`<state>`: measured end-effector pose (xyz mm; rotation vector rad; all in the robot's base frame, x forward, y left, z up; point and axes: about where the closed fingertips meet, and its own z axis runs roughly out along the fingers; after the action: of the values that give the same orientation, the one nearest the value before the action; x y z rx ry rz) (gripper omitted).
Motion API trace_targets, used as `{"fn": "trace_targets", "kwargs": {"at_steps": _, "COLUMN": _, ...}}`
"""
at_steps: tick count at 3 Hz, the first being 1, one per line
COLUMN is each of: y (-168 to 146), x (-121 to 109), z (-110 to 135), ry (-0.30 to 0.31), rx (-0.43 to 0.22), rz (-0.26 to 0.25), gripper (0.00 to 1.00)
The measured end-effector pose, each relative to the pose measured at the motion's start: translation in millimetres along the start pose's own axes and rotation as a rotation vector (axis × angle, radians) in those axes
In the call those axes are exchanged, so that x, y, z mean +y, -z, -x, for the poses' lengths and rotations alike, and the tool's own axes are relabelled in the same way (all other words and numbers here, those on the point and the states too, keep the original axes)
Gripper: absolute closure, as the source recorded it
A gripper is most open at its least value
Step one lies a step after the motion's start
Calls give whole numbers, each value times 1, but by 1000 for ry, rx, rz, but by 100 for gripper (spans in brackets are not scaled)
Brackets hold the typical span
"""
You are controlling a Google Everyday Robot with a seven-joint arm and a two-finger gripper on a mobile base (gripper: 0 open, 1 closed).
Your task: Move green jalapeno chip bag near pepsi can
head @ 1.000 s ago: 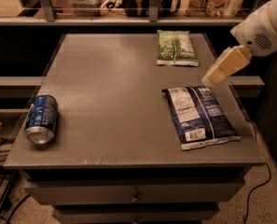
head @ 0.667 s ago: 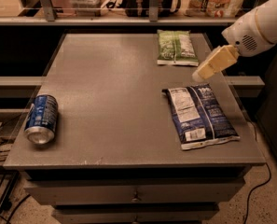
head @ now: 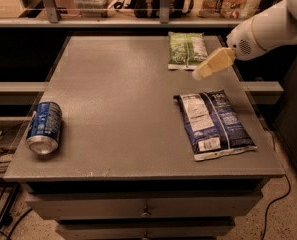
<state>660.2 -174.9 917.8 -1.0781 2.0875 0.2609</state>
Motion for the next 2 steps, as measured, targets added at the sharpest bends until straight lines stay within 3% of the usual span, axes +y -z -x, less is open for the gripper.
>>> {"fn": "trace_targets", "kwargs": {"at_steps": 2, "y": -54, "x": -35, "z": 11, "ry": -67, "rx": -44, "rz": -16, "gripper": 0}}
